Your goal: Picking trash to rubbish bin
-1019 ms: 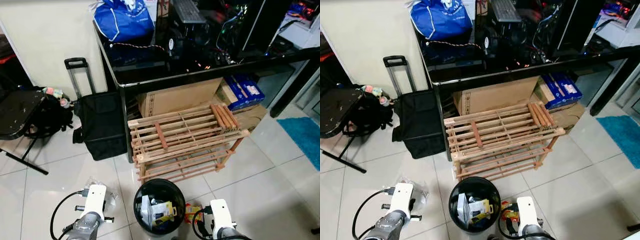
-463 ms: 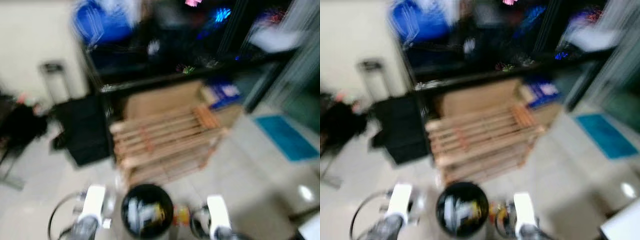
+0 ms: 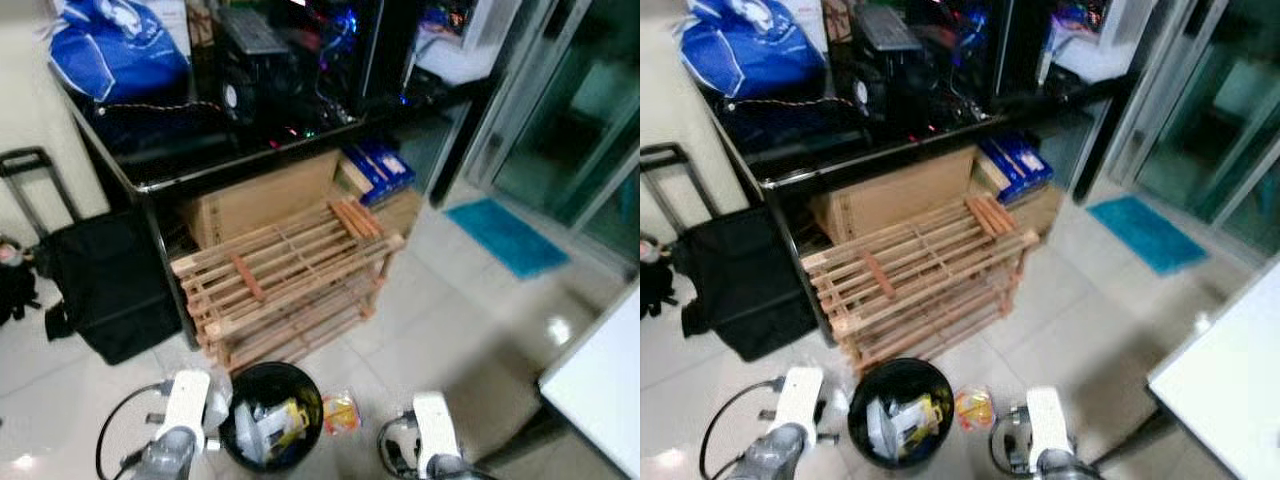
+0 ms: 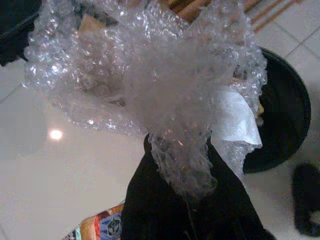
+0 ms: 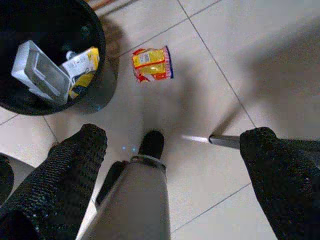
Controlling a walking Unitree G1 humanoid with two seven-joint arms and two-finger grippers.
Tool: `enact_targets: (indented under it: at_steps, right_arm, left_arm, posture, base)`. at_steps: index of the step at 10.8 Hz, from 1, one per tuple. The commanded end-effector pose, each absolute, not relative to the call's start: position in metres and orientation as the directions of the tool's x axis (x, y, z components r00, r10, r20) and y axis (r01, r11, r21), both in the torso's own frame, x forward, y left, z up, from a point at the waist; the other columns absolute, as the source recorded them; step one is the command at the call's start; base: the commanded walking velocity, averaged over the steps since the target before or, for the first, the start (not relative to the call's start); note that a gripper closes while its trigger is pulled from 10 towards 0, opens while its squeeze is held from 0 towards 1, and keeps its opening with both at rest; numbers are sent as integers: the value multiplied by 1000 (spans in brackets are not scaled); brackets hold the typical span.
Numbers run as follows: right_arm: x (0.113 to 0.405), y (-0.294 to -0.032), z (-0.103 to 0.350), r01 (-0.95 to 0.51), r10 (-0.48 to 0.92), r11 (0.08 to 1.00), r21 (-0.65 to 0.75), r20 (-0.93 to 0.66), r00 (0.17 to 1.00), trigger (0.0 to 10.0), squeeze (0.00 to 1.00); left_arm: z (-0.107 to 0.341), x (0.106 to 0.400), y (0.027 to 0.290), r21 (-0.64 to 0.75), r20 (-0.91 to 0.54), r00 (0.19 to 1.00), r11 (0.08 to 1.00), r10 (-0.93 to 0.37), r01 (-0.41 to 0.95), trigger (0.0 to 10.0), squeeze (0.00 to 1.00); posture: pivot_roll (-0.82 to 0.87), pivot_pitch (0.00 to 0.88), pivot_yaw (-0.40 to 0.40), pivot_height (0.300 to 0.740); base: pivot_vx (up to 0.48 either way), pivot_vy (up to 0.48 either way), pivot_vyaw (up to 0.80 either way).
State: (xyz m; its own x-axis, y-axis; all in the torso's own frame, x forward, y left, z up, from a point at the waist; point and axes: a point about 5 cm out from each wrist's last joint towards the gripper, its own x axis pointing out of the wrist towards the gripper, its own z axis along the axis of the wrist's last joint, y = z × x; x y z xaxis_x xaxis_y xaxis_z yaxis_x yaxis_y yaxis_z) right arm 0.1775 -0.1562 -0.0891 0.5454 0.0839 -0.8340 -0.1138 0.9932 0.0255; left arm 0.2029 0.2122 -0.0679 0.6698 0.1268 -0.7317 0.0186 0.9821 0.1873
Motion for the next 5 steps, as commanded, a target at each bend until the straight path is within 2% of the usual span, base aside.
enact_targets:
  at_steps: [1, 4, 5]
  right_arm:
    - [180, -161, -87, -95, 68, 995, 18, -829, 556, 10000, 0]
    - [180, -161, -88, -100, 72, 995, 19, -831, 552, 10000, 0]
    - [184, -159, -86, -100, 80, 995, 28, -822, 564, 10000, 0]
  left_arm:
    - [-68, 204, 208, 172, -733, 671, 985, 113, 21, 10000, 0]
    - [-69, 203, 208, 168, -734, 670, 986, 114, 17, 10000, 0]
    - [-69, 203, 207, 169, -735, 669, 986, 114, 17, 10000, 0]
  posture:
    - [66, 25, -28, 740]
    - [68, 26, -30, 740]
    - [66, 25, -30, 740]
  base:
    - [0, 0, 0]
    - [0, 0, 0]
    - [0, 0, -800]
